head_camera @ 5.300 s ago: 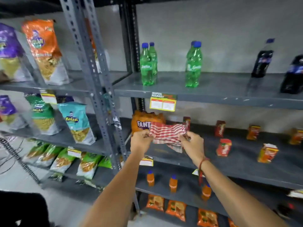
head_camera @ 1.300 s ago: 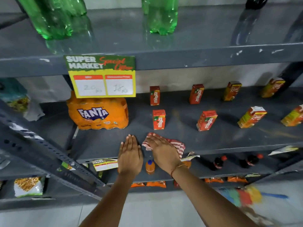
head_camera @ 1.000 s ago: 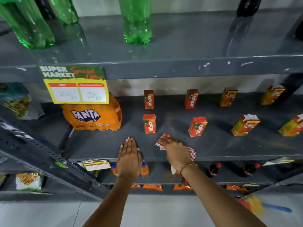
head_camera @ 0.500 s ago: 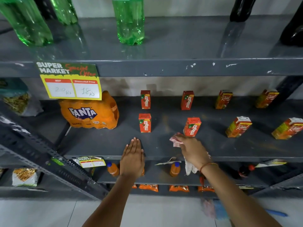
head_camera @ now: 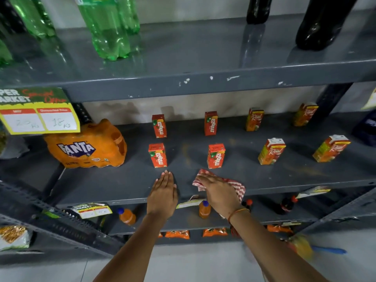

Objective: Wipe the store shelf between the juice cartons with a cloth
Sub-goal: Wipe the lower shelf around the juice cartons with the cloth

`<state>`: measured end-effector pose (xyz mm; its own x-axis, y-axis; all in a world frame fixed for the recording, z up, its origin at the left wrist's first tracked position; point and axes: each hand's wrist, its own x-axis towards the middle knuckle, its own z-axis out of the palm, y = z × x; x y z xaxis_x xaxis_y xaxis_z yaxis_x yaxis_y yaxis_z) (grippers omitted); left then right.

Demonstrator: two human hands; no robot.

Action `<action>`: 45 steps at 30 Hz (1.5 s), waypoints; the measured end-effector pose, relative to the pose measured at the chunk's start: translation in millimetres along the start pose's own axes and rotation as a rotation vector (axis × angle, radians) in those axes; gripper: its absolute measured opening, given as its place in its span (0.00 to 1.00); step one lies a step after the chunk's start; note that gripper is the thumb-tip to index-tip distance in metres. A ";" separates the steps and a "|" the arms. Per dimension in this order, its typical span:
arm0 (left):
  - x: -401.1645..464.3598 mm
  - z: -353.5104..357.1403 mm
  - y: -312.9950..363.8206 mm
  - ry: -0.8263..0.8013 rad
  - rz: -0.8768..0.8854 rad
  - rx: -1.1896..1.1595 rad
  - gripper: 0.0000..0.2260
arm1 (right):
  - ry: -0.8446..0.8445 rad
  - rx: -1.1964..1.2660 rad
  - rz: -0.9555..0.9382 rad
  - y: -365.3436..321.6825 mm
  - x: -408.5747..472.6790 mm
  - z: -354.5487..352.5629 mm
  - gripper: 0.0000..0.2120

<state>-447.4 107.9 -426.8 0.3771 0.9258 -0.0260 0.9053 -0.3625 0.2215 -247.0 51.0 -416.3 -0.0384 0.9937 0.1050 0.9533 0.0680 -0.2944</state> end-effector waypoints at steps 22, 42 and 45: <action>7.6 26.5 137.3 0.015 -0.165 0.081 0.25 | 0.011 -0.026 -0.072 92.9 -40.7 -37.7 0.31; -12.6 44.9 191.0 0.094 -0.019 -0.004 0.26 | -0.047 -0.170 0.311 176.0 -72.2 -99.1 0.24; -8.6 43.4 208.7 0.078 0.047 -0.020 0.26 | -0.118 -0.111 0.373 180.3 -62.9 -111.9 0.22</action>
<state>-253.2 19.7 -422.6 0.4020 0.9136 0.0605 0.8825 -0.4042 0.2404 -39.2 -9.2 -369.7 0.2880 0.9523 -0.1007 0.9348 -0.3024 -0.1864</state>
